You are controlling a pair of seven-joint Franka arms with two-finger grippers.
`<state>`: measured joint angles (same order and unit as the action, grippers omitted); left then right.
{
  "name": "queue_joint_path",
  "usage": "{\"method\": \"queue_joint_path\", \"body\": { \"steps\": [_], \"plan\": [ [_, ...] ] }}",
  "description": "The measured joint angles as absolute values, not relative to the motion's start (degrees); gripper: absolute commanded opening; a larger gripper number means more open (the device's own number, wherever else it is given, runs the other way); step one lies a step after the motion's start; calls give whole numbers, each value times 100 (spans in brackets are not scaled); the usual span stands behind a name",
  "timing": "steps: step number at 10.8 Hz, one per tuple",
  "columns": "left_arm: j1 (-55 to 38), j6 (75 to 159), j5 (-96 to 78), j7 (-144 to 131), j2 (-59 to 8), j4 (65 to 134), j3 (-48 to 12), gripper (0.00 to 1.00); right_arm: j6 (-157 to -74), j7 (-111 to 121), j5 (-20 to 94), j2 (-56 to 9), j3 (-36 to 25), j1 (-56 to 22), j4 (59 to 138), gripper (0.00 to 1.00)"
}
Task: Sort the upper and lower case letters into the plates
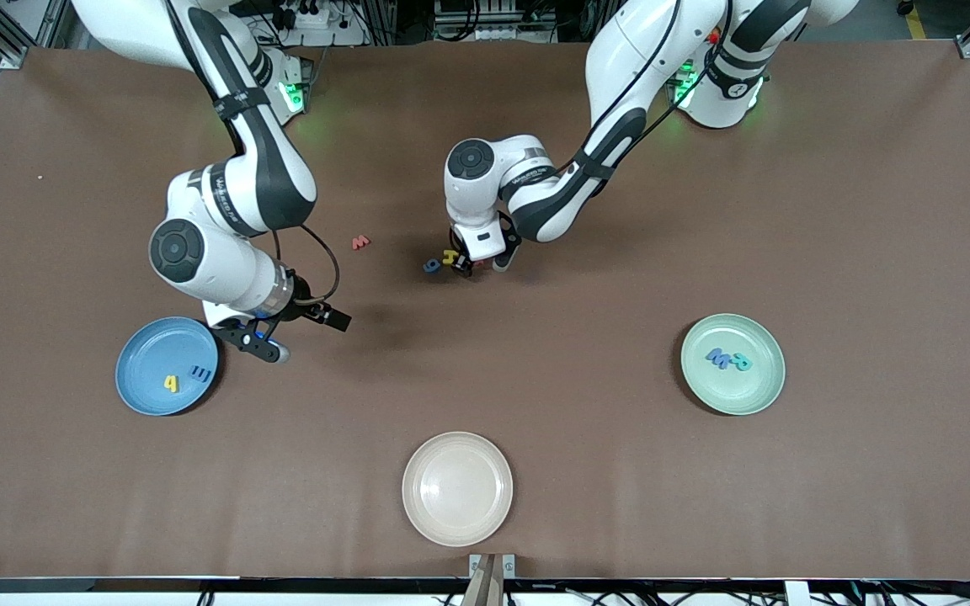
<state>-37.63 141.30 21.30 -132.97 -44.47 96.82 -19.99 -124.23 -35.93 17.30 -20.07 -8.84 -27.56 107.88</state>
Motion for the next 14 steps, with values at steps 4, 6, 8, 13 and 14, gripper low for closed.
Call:
{"method": "queue_joint_path", "body": {
  "steps": [4, 6, 8, 13, 14],
  "plan": [
    [-3674, 13897, 2443, -12962, -4352, 9677, -1885, 0, -12929, -3946, 1729, -2025, -882, -2964, 11067, 100],
    [-3142, 13538, 2494, -11954, -4083, 9636, -1849, 0, -12997, -4472, 1728, -2035, -881, -3159, 11090, 100],
    [-2573, 13319, 2494, -10578, -3645, 9610, -1856, 0, -13250, -5324, 1679, -2136, -879, -3520, 11104, 100],
    [-994, 13034, 1715, -7112, -2971, 9612, -1886, 0, -13543, -7129, 1430, -2559, -873, -4504, 11279, 100],
    [-660, 12900, 1582, -6453, -2942, 9613, -1886, 0, -13691, -7390, 1429, -2583, -875, -4696, 11414, 100]
  ]
}}
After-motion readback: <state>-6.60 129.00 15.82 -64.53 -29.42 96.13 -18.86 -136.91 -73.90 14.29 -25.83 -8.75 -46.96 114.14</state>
